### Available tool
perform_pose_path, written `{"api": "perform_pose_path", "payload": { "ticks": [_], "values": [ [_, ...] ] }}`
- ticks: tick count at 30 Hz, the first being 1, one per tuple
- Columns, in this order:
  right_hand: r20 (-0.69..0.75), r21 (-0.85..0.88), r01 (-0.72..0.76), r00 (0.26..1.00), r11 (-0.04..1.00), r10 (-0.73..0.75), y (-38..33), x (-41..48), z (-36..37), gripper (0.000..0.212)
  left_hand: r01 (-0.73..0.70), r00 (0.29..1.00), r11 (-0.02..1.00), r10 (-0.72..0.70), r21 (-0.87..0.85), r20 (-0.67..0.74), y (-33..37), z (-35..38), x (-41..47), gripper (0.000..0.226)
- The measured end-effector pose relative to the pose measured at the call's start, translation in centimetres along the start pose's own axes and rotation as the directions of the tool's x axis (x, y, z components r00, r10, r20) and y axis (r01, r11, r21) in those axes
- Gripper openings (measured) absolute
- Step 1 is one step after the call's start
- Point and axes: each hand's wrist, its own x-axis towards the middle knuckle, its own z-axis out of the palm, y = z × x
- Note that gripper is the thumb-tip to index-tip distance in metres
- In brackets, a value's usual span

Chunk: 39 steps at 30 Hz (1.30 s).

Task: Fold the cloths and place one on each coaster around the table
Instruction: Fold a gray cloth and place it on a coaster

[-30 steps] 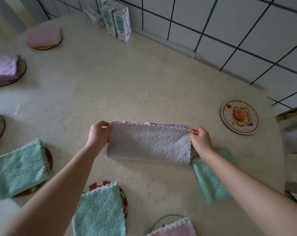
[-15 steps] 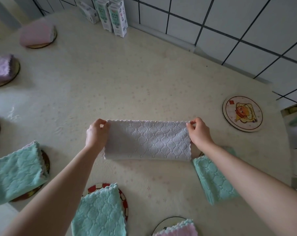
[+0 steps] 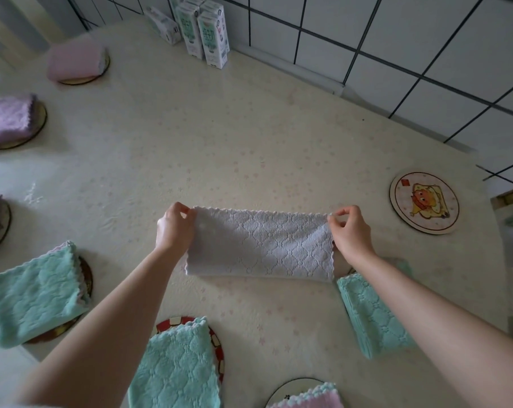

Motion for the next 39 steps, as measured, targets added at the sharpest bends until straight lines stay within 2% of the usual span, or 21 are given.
{"api": "perform_pose_path", "payload": {
  "ticks": [3,5,7,9,11,13,15,17,20,23,27,32,35,39],
  "values": [
    [-0.012,0.029,0.062,0.998,0.998,-0.062,0.3,-1.4,-1.0,0.023,0.032,0.994,0.999,-0.036,-0.042,-0.103,-0.7,-0.8,-1.2,0.019],
    [-0.021,0.021,0.171,0.985,0.985,-0.170,0.8,-2.7,-1.6,0.025,-0.043,0.965,0.998,0.055,0.054,-0.258,-1.3,-1.2,-3.0,0.013],
    [-0.027,-0.022,0.315,0.949,0.949,-0.315,1.4,-4.3,-2.0,0.028,-0.195,0.927,0.977,0.212,0.088,-0.309,-1.6,-1.1,-5.3,0.011],
    [0.025,-0.112,0.483,0.875,0.868,-0.483,1.8,-6.3,-1.8,0.032,-0.419,0.882,0.901,0.433,0.111,-0.188,-1.8,0.0,-8.0,0.018],
    [0.117,-0.197,0.634,0.772,0.747,-0.625,1.9,-8.3,-0.8,0.038,-0.626,0.774,0.758,0.633,0.183,0.025,-1.8,1.7,-10.7,0.034],
    [0.217,-0.276,0.733,0.678,0.622,-0.703,2.1,-9.7,0.8,0.048,-0.758,0.650,0.598,0.723,0.261,0.233,-1.9,3.8,-12.6,0.049],
    [0.324,-0.346,0.763,0.643,0.546,-0.694,2.2,-10.8,2.4,0.059,-0.795,0.605,0.521,0.715,0.310,0.350,-2.2,5.5,-13.6,0.059],
    [0.379,-0.429,0.755,0.649,0.496,-0.660,2.6,-11.2,3.4,0.067,-0.780,0.625,0.516,0.671,0.355,0.398,-2.6,6.4,-13.7,0.064],
    [0.408,-0.493,0.746,0.652,0.447,-0.639,3.4,-11.1,3.5,0.064,-0.754,0.656,0.506,0.619,0.419,0.431,-3.8,6.4,-13.5,0.067],
    [0.415,-0.504,0.771,0.611,0.389,-0.674,4.4,-10.8,2.7,0.055,-0.722,0.689,0.505,0.587,0.474,0.425,-5.6,5.3,-13.4,0.064],
    [0.417,-0.545,0.787,0.554,0.290,-0.720,5.7,-10.7,1.6,0.055,-0.658,0.750,0.543,0.536,0.522,0.388,-8.1,3.3,-13.2,0.064],
    [0.415,-0.566,0.782,0.544,0.262,-0.729,6.1,-10.5,1.0,0.056,-0.564,0.824,0.624,0.472,0.541,0.314,-9.9,1.8,-13.2,0.068],
    [0.450,-0.600,0.767,0.558,0.227,-0.698,5.9,-10.1,1.1,0.058,-0.545,0.835,0.610,0.454,0.575,0.310,-10.1,1.1,-13.3,0.070],
    [0.428,-0.641,0.744,0.551,0.189,-0.716,4.8,-9.7,1.5,0.044,-0.536,0.842,0.602,0.430,0.591,0.326,-9.7,0.8,-13.3,0.071]
  ]
}}
